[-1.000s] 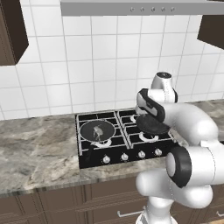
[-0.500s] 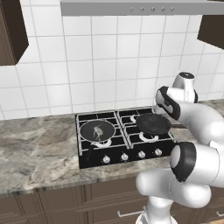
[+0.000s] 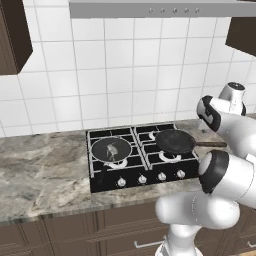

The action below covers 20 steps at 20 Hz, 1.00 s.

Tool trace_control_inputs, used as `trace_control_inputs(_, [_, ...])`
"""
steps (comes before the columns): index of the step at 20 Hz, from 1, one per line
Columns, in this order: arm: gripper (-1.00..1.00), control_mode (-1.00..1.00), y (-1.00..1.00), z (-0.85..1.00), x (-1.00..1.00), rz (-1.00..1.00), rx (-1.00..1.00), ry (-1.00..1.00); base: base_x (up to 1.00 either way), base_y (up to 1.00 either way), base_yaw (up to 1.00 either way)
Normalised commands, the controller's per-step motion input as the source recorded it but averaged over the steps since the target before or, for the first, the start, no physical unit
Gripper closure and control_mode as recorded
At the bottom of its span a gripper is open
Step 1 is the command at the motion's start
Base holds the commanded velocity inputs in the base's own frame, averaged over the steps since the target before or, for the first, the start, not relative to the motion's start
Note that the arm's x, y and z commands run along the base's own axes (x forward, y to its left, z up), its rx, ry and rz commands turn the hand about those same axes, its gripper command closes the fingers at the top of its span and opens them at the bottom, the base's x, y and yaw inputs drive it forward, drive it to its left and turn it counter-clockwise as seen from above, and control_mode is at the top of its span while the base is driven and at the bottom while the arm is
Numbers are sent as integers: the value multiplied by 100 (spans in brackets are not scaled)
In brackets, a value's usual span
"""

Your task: Place both pans onto different burners. Then place the lemon and the fish on different pans.

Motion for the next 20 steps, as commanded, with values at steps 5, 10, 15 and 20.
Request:
trace_control_inputs(5, [-100,-100,-58,0,-3,1,0,0,0,0,0])
trace_control_inputs(10, [-100,-100,-50,0,-1,0,-5,0,0,0,0])
trace_control_inputs(15, [-100,-100,-56,0,-1,0,-12,0,0,0,0])
trace_control_inputs(20, [-100,-100,-62,0,0,0,-11,0,0,0,0])
